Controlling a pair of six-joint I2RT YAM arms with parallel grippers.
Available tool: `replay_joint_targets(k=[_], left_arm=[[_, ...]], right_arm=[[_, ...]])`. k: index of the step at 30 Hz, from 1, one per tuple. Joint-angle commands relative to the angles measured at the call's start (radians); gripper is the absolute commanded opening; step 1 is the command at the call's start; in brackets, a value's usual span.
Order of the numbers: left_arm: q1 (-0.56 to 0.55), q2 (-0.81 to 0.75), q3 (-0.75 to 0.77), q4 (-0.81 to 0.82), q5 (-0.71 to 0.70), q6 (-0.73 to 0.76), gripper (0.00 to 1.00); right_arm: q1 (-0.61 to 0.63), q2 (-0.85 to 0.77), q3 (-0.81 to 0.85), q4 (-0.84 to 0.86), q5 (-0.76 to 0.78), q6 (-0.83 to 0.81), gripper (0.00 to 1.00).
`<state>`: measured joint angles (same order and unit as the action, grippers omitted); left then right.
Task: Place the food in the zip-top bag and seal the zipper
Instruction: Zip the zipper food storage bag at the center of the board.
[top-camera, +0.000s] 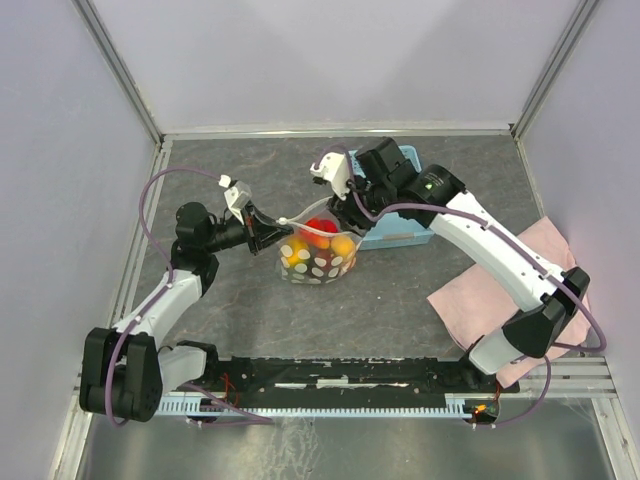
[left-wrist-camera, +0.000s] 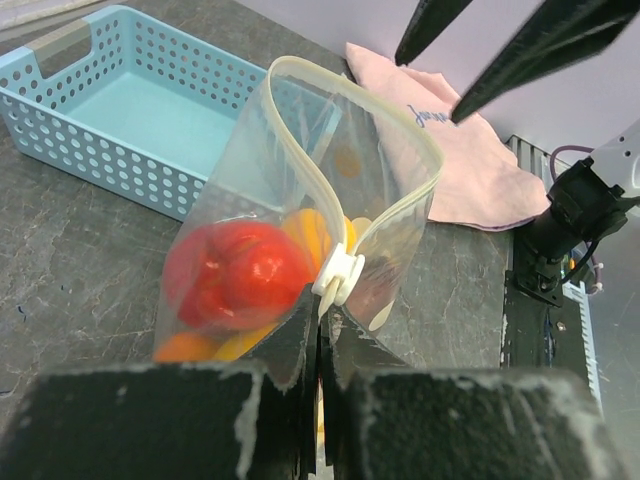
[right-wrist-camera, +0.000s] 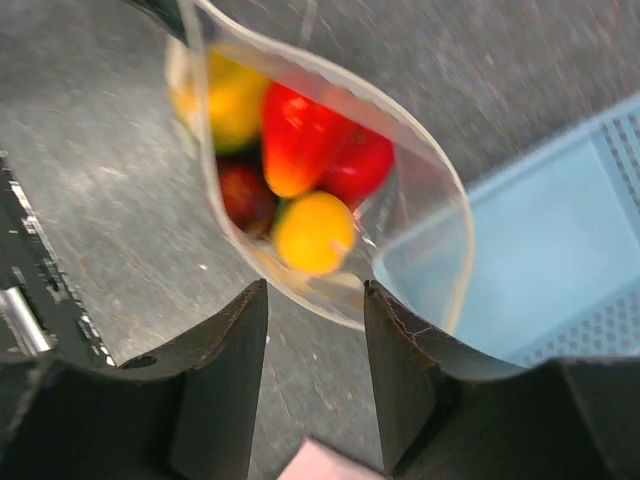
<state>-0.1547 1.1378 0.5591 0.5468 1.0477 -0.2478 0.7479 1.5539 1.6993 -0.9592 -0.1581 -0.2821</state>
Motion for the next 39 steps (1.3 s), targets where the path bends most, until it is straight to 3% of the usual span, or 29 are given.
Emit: replay_joint_targets(k=[1, 11, 20, 27, 39], left_arm=[[-0.004, -0.033, 0.013, -0.007, -0.003, 0.056, 0.03], [-0.016, -0.051, 0.005, -0.024, -0.001, 0.077, 0.03], [-0.023, -0.049, 0.000, -0.024, -0.005, 0.095, 0.03], [-0.025, -0.055, -0.003, -0.025, -0.005, 0.105, 0.03], [-0.026, -0.062, -0.007, -0.025, -0.010, 0.110, 0.03]], right_arm=[[0.047, -0.003, 0.062, 0.127, -0.195, -0.032, 0.52], [0.118, 0.120, 0.123, 0.250, -0.356, -0.103, 0.52], [0.120, 0.222, 0.198, 0.291, -0.444, -0.080, 0.44], [0.119, 0.264, 0.222, 0.267, -0.422, -0.104, 0.30], [0.117, 0.263, 0.193, 0.246, -0.349, -0.131, 0.31]])
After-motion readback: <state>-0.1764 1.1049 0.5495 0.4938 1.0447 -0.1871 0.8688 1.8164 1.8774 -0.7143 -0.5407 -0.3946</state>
